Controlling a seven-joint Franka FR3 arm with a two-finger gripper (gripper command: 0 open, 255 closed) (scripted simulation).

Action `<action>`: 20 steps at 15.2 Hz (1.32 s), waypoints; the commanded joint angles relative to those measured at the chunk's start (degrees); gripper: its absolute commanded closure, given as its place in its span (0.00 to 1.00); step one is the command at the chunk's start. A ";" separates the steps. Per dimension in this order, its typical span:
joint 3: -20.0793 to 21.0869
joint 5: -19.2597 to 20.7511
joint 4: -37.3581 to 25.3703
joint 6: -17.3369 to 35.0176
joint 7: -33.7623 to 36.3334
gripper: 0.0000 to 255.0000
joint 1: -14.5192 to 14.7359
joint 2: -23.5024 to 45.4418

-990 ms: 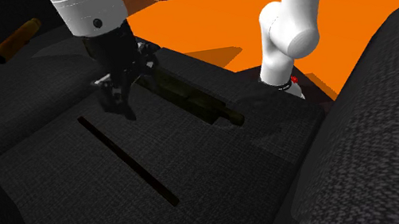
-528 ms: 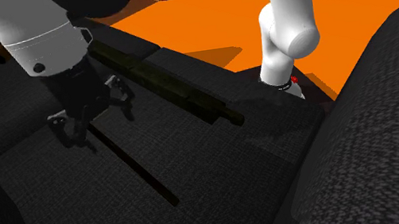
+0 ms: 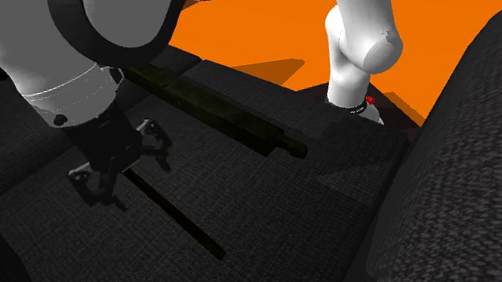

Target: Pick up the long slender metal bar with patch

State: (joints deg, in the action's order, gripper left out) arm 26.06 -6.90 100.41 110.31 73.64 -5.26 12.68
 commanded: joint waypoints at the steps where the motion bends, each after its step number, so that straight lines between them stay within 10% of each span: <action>1: -0.02 0.08 0.30 0.53 -0.02 0.00 0.04 0.22; 2: -0.03 0.15 0.11 0.48 0.02 1.00 0.06 0.37; 20: 0.11 -0.18 -5.19 -5.98 0.78 1.00 -0.06 -0.95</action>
State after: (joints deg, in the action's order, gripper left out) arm 26.17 -6.99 95.78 105.14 74.39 -5.26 11.97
